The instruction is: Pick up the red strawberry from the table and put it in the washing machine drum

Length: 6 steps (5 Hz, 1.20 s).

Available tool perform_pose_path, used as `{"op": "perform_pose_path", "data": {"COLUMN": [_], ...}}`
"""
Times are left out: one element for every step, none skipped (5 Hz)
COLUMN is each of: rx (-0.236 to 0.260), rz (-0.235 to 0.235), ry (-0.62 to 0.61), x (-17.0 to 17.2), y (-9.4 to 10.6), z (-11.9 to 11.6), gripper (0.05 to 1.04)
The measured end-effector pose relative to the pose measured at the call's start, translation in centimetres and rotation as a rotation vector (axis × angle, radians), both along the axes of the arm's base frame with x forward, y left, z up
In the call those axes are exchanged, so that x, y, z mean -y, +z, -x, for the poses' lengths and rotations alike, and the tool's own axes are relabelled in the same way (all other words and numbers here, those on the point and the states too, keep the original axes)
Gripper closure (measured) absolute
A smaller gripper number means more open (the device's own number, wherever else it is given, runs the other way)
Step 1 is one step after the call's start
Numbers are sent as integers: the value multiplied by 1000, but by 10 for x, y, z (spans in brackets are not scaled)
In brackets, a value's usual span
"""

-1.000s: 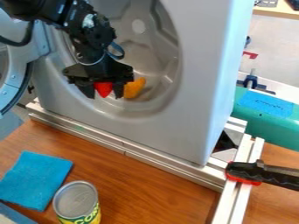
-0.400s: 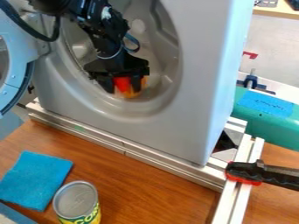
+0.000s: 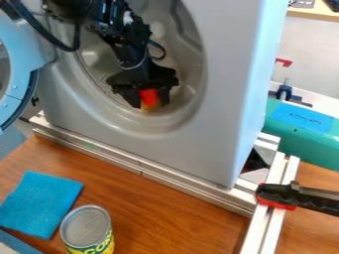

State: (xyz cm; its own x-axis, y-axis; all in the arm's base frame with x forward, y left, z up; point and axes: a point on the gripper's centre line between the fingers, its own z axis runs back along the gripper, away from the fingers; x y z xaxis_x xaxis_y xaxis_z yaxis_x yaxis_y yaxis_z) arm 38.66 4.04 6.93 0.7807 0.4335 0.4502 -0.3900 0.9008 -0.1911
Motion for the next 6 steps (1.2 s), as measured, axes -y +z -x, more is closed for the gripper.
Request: {"op": "perform_pose_path", "data": {"rx": [-22,-35,-59,-71,-71,-60], "rz": [1,-3,-10,-13,-18,-25], "ry": [-11,-14,1,22,34,31], "x": [10,12,12,13,18,21], "y": [-10,-14,-14,-15,-10,1], "z": [-5,-10,-12,-10,-8,1], "gripper": [300,243,75,79,83,83]}}
